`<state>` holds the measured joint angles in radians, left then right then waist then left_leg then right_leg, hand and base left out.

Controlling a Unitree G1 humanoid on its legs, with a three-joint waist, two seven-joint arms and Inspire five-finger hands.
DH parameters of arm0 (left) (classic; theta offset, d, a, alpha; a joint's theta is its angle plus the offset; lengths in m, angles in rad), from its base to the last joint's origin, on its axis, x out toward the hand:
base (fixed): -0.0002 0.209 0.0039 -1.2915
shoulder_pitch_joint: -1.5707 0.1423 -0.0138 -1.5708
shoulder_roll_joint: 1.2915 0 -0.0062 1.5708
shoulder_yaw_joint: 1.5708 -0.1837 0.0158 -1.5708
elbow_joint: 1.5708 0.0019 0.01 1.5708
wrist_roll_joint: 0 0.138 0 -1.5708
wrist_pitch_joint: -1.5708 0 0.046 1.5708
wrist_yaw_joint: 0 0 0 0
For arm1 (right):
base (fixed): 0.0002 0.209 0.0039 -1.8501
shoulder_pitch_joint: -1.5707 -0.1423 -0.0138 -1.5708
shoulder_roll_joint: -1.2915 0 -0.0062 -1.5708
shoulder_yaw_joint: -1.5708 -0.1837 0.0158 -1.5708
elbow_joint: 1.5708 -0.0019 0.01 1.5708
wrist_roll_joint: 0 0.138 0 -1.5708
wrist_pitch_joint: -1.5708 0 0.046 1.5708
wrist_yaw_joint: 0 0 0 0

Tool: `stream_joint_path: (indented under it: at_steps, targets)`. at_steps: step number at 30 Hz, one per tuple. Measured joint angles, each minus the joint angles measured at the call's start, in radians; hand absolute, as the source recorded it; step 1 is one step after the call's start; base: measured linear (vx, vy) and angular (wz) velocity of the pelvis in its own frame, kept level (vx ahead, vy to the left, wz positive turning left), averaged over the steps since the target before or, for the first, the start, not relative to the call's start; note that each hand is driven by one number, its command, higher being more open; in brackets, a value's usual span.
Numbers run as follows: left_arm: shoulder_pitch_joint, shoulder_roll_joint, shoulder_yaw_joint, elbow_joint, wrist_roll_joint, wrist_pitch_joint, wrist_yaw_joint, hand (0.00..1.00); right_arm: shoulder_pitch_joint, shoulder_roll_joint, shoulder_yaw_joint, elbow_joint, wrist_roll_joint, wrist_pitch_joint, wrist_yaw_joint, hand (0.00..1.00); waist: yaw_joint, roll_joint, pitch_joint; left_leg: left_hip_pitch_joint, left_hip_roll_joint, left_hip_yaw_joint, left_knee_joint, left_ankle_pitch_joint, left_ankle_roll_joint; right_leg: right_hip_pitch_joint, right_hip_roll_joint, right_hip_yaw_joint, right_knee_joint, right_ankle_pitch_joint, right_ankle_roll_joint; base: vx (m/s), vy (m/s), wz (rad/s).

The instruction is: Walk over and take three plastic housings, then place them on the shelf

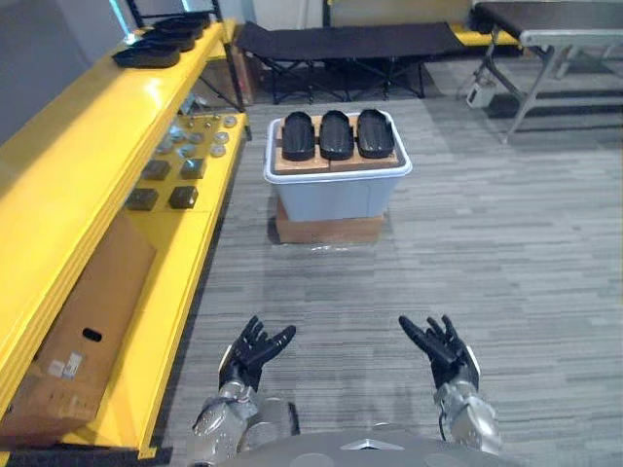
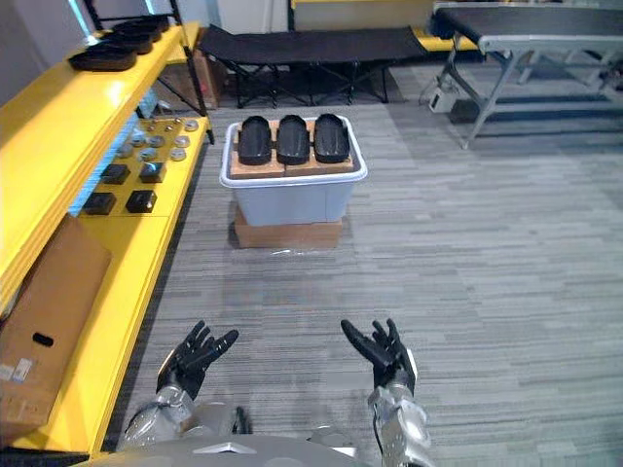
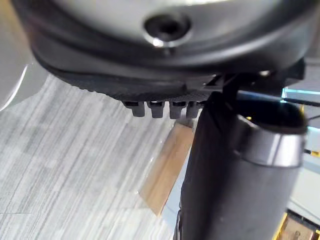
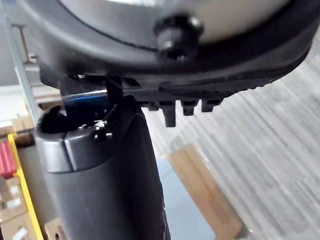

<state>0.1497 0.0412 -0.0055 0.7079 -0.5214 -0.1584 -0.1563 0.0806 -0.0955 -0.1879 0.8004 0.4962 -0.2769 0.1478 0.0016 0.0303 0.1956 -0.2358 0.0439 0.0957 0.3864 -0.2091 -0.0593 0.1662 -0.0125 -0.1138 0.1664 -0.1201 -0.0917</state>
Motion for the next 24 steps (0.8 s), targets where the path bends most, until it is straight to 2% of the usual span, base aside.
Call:
stream_joint_path:
  at_steps: [1,2,3,4,5,6,7,8,9,10,11,12,13,15,16,17,18,20,21,22,23,24]
  targets:
    - [-0.006,0.0,-0.001,-0.005,0.0,-0.001,-0.002,1.0,-0.008,-0.002,0.001,-0.008,0.0,-0.002,-0.009,1.0,0.007,0.004,0.011,-0.019,-0.015,-0.03,-0.095,0.066,-0.004,0.018,0.0,0.021,-0.001,-0.017,0.004,0.27,0.126,-0.67]
    - [0.003,0.0,-0.004,-0.012,0.0,-0.01,-0.007,1.0,0.003,-0.005,0.006,-0.016,0.001,-0.01,-0.011,1.0,0.02,0.012,0.017,-0.025,-0.016,-0.056,-0.198,0.13,-0.02,0.053,0.006,0.058,-0.01,-0.058,0.029,0.39,0.256,-0.9]
    - [0.02,0.001,-0.022,-0.009,0.0,-0.012,-0.009,1.0,0.026,-0.022,0.02,-0.016,0.001,-0.017,-0.008,1.0,0.025,0.058,0.021,-0.026,0.033,-0.071,-0.219,0.204,-0.016,0.104,0.047,0.095,-0.006,-0.116,0.057,0.32,0.226,-0.73]
    - [0.022,0.003,-0.025,-0.008,0.0,-0.01,-0.009,1.0,0.028,-0.022,0.023,-0.013,0.001,-0.014,-0.009,1.0,0.024,0.061,0.02,-0.026,0.035,-0.071,-0.204,0.242,-0.015,0.114,0.048,0.099,0.002,-0.138,0.059,0.31,0.273,-0.56]
    - [0.027,0.016,-0.027,-0.012,0.0,-0.009,-0.008,1.0,0.032,-0.006,0.04,-0.009,0.001,-0.004,-0.009,1.0,0.023,0.022,0.017,-0.017,0.012,-0.042,-0.159,0.28,-0.012,0.125,0.017,0.125,0.042,-0.197,0.054,0.32,0.239,-0.27]
    - [0.019,0.037,-0.024,-0.025,-0.001,-0.009,-0.008,1.0,0.03,-0.002,0.053,-0.014,0.001,-0.004,-0.004,1.0,0.02,-0.024,0.015,-0.029,-0.025,-0.01,-0.112,0.259,0.015,0.122,-0.021,0.149,0.069,-0.25,0.051,0.39,0.27,-0.22]
    - [0.017,0.039,-0.028,-0.034,0.0,-0.009,-0.011,1.0,0.029,-0.003,0.056,-0.014,0.002,-0.004,-0.003,1.0,0.021,-0.041,0.011,-0.039,-0.041,0.001,-0.085,0.244,0.038,0.123,-0.036,0.163,0.074,-0.277,0.046,0.34,0.19,-0.12]
    - [0.022,0.038,-0.037,-0.047,0.0,-0.009,-0.016,1.0,0.032,-0.003,0.062,-0.008,0.002,-0.004,-0.001,1.0,0.025,-0.075,-0.013,-0.053,-0.073,0.02,-0.041,0.224,0.083,0.129,-0.075,0.187,0.074,-0.302,0.015,0.44,0.127,-0.19]
    - [0.015,0.05,-0.042,-0.046,0.002,-0.01,-0.021,1.0,0.017,-0.004,0.065,0.007,0.002,-0.005,0.0,1.0,0.027,-0.093,-0.023,-0.044,-0.099,0.042,-0.029,0.189,0.13,0.09,-0.095,0.185,0.198,-0.278,0.068,0.46,0.127,-0.15]
    - [0.006,0.051,-0.04,-0.039,0.002,-0.008,-0.02,1.0,-0.001,-0.006,0.074,0.023,0.002,-0.004,0.0,1.0,0.017,-0.089,-0.022,-0.033,-0.103,0.04,-0.028,0.177,0.138,0.048,-0.101,0.173,0.296,-0.248,0.131,0.57,0.161,-0.13]
    - [0.006,0.051,-0.046,-0.048,0.003,-0.007,-0.019,1.0,-0.014,0.0,0.086,0.056,0.0,-0.004,0.002,1.0,0.018,-0.084,-0.023,0.018,-0.104,0.04,-0.056,0.156,0.147,-0.031,-0.113,0.149,0.487,-0.164,0.229,0.37,0.138,-0.07]
    - [0.006,0.051,-0.054,-0.051,0.003,-0.009,-0.017,1.0,-0.015,0.007,0.093,0.069,0.0,-0.004,0.002,1.0,0.023,-0.085,-0.021,0.053,-0.105,0.044,-0.071,0.151,0.147,-0.061,-0.124,0.133,0.566,-0.134,0.224,0.45,0.172,-0.13]
    - [0.006,0.058,-0.062,-0.05,0.005,-0.009,-0.014,1.0,-0.011,0.017,0.103,0.079,-0.001,-0.003,0.006,1.0,0.025,-0.079,-0.018,0.116,-0.105,0.045,-0.088,0.141,0.158,-0.093,-0.139,0.084,0.628,-0.167,0.181,0.42,0.144,-0.1]
    - [-0.007,0.061,-0.067,-0.05,0.004,-0.009,-0.008,1.0,-0.016,0.019,0.123,0.078,-0.001,-0.004,0.019,1.0,0.024,-0.062,-0.016,0.191,-0.102,0.045,-0.132,0.119,0.157,-0.158,-0.141,0.027,0.54,-0.215,0.162,0.36,0.107,-0.04]
    - [-0.014,0.061,-0.068,-0.05,0.004,-0.009,-0.005,1.0,-0.016,0.018,0.122,0.077,-0.001,-0.004,0.022,1.0,0.024,-0.057,-0.016,0.205,-0.1,0.042,-0.144,0.115,0.156,-0.18,-0.139,0.016,0.5,-0.215,0.162,0.31,0.063,0.01]
    - [-0.032,0.06,-0.072,-0.047,0.0,-0.009,0.0,1.0,-0.019,0.017,0.121,0.076,-0.002,-0.004,0.024,1.0,0.022,-0.04,-0.011,0.226,-0.092,0.029,-0.164,0.096,0.144,-0.229,-0.133,0.006,0.406,-0.209,0.17,0.29,0.028,0.18]
    - [-0.051,0.058,-0.078,-0.039,0.0,-0.011,0.003,1.0,-0.017,0.015,0.119,0.076,-0.003,-0.004,0.028,1.0,0.02,-0.011,0.0,0.25,-0.063,0.011,-0.162,0.073,0.138,-0.276,-0.114,0.011,0.281,-0.174,0.216,0.35,0.026,0.25]
    - [-0.05,0.057,-0.076,-0.039,-0.023,-0.014,0.003,1.0,0.012,0.018,0.119,0.076,-0.023,-0.003,0.036,1.0,0.019,0.0,0.001,0.274,-0.034,-0.012,-0.149,0.041,0.123,-0.296,-0.1,0.033,0.156,-0.103,0.22,0.3,-0.063,0.41]
    - [-0.051,0.058,-0.072,-0.039,-0.036,-0.017,0.005,1.0,0.037,0.023,0.119,0.076,-0.028,-0.003,0.041,1.0,0.019,-0.005,-0.001,0.281,-0.022,-0.045,-0.116,0.005,0.104,-0.307,-0.093,0.047,0.097,-0.046,0.217,0.32,-0.138,0.59]
    - [-0.051,0.057,-0.07,-0.039,-0.043,-0.018,0.006,1.0,0.048,0.026,0.119,0.076,-0.034,-0.003,0.041,1.0,0.016,-0.011,-0.004,0.281,-0.016,-0.064,-0.092,-0.018,0.096,-0.311,-0.093,0.054,0.083,-0.024,0.218,0.34,-0.228,0.75]
    - [-0.05,0.058,-0.07,-0.039,-0.058,-0.019,0.008,1.0,0.064,0.029,0.119,0.076,-0.049,-0.003,0.041,1.0,0.016,-0.026,-0.013,0.28,-0.015,-0.095,-0.052,-0.061,0.079,-0.322,-0.095,0.07,0.079,0.005,0.217,0.39,-0.318,0.75]
    - [-0.049,0.057,-0.071,-0.039,-0.064,-0.019,0.018,1.0,0.067,0.036,0.118,0.076,-0.049,0.0,0.039,1.0,0.017,-0.056,-0.03,0.279,-0.018,-0.119,-0.014,-0.104,0.059,-0.321,-0.099,0.065,0.082,0.015,0.201,0.42,-0.35,0.64]
